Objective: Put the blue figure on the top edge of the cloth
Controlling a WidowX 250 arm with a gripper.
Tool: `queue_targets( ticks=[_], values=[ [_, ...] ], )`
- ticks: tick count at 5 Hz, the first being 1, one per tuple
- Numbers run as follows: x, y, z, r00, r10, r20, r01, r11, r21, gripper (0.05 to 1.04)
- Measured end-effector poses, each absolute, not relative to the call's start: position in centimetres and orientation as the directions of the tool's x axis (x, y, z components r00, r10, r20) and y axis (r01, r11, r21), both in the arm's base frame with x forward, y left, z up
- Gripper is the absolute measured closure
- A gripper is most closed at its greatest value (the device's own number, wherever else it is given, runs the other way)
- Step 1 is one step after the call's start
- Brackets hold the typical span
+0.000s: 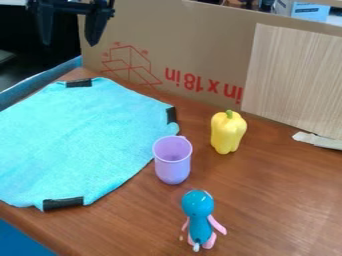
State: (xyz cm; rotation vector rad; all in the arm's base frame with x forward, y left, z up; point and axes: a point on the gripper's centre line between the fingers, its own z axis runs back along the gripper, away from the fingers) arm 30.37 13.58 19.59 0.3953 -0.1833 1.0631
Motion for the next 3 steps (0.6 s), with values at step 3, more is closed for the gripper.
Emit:
queue_targets(
  ticks=[3],
  values=[
    [29.8,12.4,16.9,0.53,0.793,0.299,-0.848,0.489,0.205,0.083]
  ],
)
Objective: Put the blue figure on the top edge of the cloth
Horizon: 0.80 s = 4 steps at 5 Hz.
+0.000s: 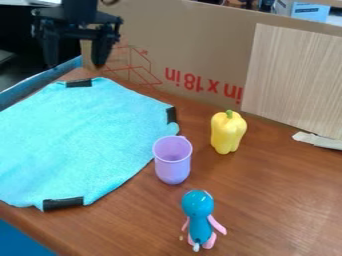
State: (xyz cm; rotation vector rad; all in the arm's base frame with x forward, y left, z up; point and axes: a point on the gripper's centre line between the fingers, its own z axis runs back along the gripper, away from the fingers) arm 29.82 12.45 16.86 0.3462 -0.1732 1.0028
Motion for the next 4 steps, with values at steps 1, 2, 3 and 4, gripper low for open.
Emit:
queue_targets(
  ticks=[1,2,3,4],
  values=[
    [29.0,10.6,16.8,0.581,0.761,0.289,-0.812,0.569,0.134,0.083],
    [27.9,9.2,17.3,0.645,0.731,0.224,-0.748,0.663,-0.01,0.083],
    [26.9,7.5,17.3,0.663,0.723,0.194,-0.724,0.685,-0.079,0.083],
    [25.9,4.9,16.6,0.678,0.722,0.137,-0.716,0.691,-0.1,0.083]
  ],
)
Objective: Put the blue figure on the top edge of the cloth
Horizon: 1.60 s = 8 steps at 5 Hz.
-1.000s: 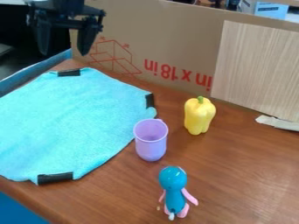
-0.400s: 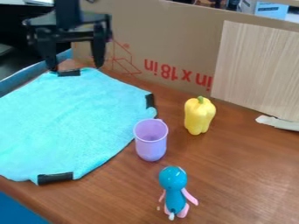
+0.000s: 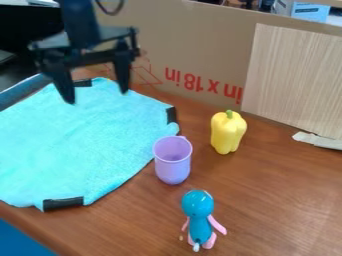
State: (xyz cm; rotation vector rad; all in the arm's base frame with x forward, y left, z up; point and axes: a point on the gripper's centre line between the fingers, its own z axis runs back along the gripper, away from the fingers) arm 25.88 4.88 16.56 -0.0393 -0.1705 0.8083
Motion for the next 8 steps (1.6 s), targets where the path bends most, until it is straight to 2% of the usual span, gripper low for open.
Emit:
queue_targets(
  ticks=[1,3,4,5,6,8],
  values=[
    [24.8,1.4,15.0,0.7,0.707,0.102,-0.705,0.706,-0.063,0.083],
    [23.5,-4.1,12.8,0.73,0.661,0.174,-0.674,0.738,0.026,0.083],
    [23.2,-6.3,11.4,0.745,0.627,0.227,-0.65,0.759,0.039,0.083],
    [23.4,-6.9,10.0,0.747,0.62,0.242,-0.648,0.76,0.051,0.083],
    [23.6,-7.7,9.1,0.75,0.612,0.252,-0.638,0.77,0.029,0.083],
    [23.8,-7.9,8.9,0.743,0.635,0.212,-0.652,0.758,0.015,0.083]
  ],
)
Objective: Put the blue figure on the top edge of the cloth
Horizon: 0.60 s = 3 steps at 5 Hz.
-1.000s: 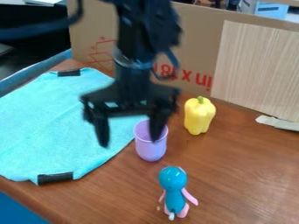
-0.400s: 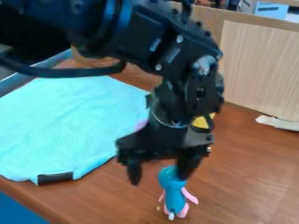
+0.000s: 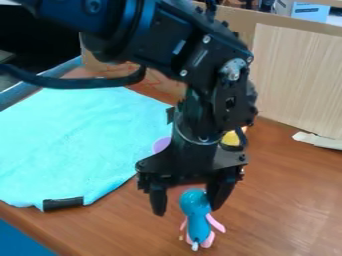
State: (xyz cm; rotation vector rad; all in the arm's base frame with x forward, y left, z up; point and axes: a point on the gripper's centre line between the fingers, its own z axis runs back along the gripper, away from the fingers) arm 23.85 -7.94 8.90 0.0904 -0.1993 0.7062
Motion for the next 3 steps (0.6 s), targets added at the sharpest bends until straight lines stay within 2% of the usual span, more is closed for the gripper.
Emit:
queue_targets(
  ticks=[3],
  values=[
    [25.1,-7.8,7.2,0.731,0.65,0.206,-0.672,0.739,0.055,0.083]
  ],
)
